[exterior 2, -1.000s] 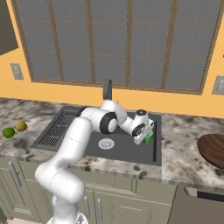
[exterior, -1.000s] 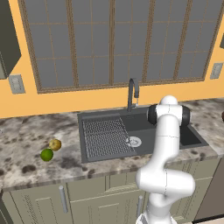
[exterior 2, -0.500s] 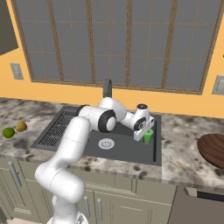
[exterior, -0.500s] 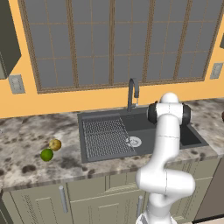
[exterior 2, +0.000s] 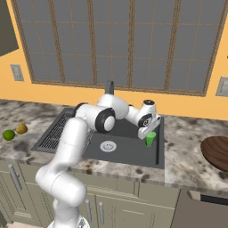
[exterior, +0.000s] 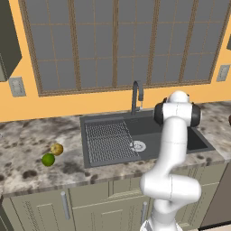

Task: Remove the squash and lime from the sink. Then move the bowl and cup from the counter to the sink for washing.

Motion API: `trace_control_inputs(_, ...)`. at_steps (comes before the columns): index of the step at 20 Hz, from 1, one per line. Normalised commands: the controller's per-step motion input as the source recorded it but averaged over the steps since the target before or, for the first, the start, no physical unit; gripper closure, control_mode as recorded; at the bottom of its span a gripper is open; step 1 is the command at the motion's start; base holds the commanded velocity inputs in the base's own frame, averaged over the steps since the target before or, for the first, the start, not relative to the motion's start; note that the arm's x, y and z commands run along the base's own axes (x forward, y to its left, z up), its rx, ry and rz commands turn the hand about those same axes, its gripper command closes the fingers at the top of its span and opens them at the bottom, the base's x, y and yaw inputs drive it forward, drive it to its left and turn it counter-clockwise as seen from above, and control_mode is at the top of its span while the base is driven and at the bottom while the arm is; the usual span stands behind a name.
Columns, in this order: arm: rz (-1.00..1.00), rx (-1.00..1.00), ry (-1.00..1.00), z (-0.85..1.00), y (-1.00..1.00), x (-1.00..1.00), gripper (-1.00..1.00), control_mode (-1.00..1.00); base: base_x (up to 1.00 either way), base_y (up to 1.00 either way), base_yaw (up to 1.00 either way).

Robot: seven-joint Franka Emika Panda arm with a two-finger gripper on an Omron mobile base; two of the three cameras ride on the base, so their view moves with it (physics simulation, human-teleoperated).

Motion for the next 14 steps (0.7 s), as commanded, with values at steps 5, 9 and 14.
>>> trace_control_inputs(5,-0.1,0.0,0.04,0.34,-0.14,-0.4,-1.0,-1.0,0.0,0.0,0.0)
trace_control_inputs(9,-0.13,0.0,0.01,0.36,-0.07,-0.4,-1.0,-1.0,0.0,0.0,0.0)
trace_control_inputs(14,-0.15,0.0,0.0,0.35,-0.11,-0.43,-1.0,-1.0,0.0,0.0,0.0)
